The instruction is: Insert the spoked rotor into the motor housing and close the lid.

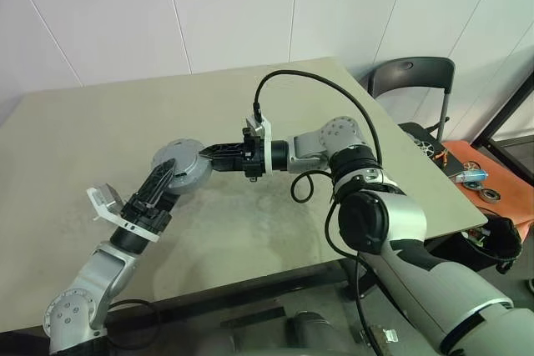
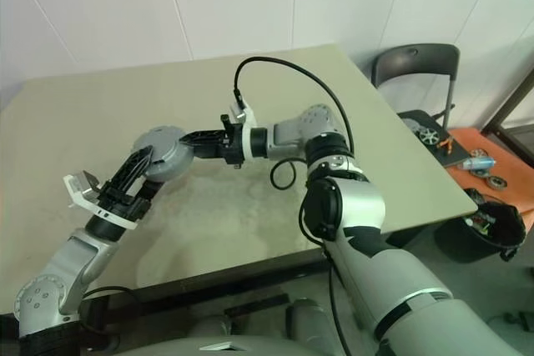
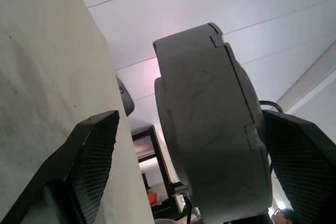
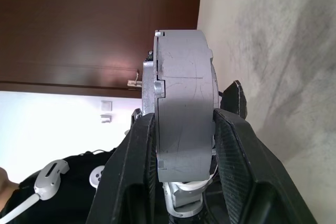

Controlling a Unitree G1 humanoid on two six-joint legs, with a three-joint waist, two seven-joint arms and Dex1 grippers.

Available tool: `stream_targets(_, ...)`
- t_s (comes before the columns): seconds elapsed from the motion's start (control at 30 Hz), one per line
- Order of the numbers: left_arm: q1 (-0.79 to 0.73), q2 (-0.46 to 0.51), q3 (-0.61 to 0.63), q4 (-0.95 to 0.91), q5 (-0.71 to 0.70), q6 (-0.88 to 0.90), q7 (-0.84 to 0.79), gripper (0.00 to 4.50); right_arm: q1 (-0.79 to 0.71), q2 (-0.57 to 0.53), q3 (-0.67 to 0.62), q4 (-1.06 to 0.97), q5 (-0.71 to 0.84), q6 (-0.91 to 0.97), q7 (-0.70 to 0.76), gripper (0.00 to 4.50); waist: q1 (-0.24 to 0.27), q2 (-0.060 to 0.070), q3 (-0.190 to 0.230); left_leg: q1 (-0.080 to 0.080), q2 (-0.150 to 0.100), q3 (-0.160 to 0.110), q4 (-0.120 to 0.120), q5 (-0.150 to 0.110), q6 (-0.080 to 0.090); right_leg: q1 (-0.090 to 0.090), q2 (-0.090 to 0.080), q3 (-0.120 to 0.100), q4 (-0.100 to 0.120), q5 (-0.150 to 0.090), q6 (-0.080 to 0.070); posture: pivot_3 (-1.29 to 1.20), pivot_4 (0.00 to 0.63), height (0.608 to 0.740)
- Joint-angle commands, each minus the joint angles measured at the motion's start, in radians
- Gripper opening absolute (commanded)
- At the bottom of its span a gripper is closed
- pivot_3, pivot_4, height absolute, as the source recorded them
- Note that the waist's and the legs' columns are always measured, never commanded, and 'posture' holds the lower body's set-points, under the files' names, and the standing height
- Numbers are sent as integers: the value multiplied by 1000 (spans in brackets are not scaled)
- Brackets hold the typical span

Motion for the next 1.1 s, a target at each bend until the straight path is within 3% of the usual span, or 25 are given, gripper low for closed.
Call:
stream_targets(0.03, 11, 1, -4, -62, -12, -11, -18, 4500, -22, 11, -17, -54, 56, 6, 20, 1223, 0, 0, 0, 0, 0, 0, 0, 0, 0, 0, 0, 0, 0, 0, 0, 0, 0, 740)
stream_targets(0.13, 24, -1, -6, -80, -16, -21, -12, 3900, -21, 13, -21, -47, 54, 0, 10, 1223, 0, 0, 0, 0, 0, 0, 0, 0, 0, 0, 0, 0, 0, 0, 0, 0, 0, 740)
stream_targets(0.3, 34, 1, -6, -101, -30, -33, -3, 2321, -17, 16, -27, -39, 54, -4, -5, 1223, 0, 0, 0, 0, 0, 0, 0, 0, 0, 0, 0, 0, 0, 0, 0, 0, 0, 740)
stream_targets(0.67, 23, 9, -22, -108, -43, -53, 12, 2277, -8, 22, -15, -51, 66, -29, 7, 1223, 0, 0, 0, 0, 0, 0, 0, 0, 0, 0, 0, 0, 0, 0, 0, 0, 0, 740)
stream_targets(0.77, 24, 12, -27, -108, -42, -58, 10, 2273, 27, 47, 85, -141, 34, -77, 59, 1223, 0, 0, 0, 0, 0, 0, 0, 0, 0, 0, 0, 0, 0, 0, 0, 0, 0, 740)
stream_targets(0.87, 26, 4, -38, -113, -28, -65, 9, 2254, 41, 63, 93, -135, 30, -104, 38, 1223, 0, 0, 0, 0, 0, 0, 0, 0, 0, 0, 0, 0, 1, 0, 0, 0, 0, 740)
stream_targets(0.9, 27, 2, -40, -114, -28, -67, 9, 2252, 47, 65, 107, -142, 27, -102, 38, 1960, 1, 0, 0, 0, 0, 0, 0, 0, 0, 0, 0, 0, 1, 0, 0, 0, 0, 740)
stream_targets(1.1, 35, 2, -43, -123, -29, -81, 14, 2118, 46, 53, 86, -118, 55, -59, 20, 3978, 1, 0, 0, 0, 0, 0, 0, 0, 0, 0, 0, 0, 1, 0, 0, 0, 0, 740)
